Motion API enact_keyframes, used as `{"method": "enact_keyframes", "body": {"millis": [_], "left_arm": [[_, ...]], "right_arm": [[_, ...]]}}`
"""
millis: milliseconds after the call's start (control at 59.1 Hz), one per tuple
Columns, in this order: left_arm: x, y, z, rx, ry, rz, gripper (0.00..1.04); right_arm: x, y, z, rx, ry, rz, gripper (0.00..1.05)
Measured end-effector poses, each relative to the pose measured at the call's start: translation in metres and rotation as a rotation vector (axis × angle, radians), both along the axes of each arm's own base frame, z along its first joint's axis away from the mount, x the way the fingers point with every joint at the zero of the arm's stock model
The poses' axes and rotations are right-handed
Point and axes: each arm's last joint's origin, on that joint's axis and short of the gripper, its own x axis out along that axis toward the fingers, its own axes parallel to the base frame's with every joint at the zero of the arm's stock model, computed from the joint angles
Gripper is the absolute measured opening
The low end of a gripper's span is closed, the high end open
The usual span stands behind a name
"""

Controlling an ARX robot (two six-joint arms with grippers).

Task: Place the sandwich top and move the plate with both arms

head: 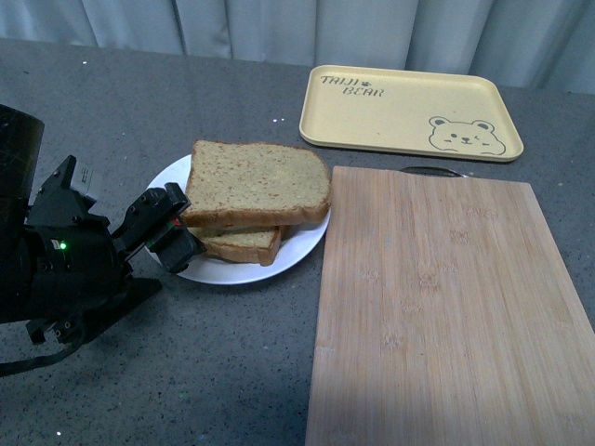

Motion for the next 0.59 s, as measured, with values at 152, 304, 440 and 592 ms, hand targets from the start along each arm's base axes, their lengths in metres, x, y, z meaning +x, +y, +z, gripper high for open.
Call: {"method": "enact_keyframes", "body": {"millis": [152,304,440,592], "left_arm": [[0.005,0.003,-0.005,-0.046,0.03,0.03,0.37],[0.01,0.006,-0.008,-0.136,0.059,0.075,0.13],[0.013,0.013,-0.005,-0.227,0.043,0.1,0.04],[0.009,0.017,-0.003,-0.316,-0.001,0.113,0.04]], "right_arm": [[0.0,0.0,0.0,0.0,0.0,0.0,0.95],[0.0,0.0,0.0,0.0,0.0,0.0,0.95],[0.0,0.0,0.0,0.0,0.0,0.0,0.95],[0.0,0.0,0.0,0.0,0.0,0.0,0.95]]}}
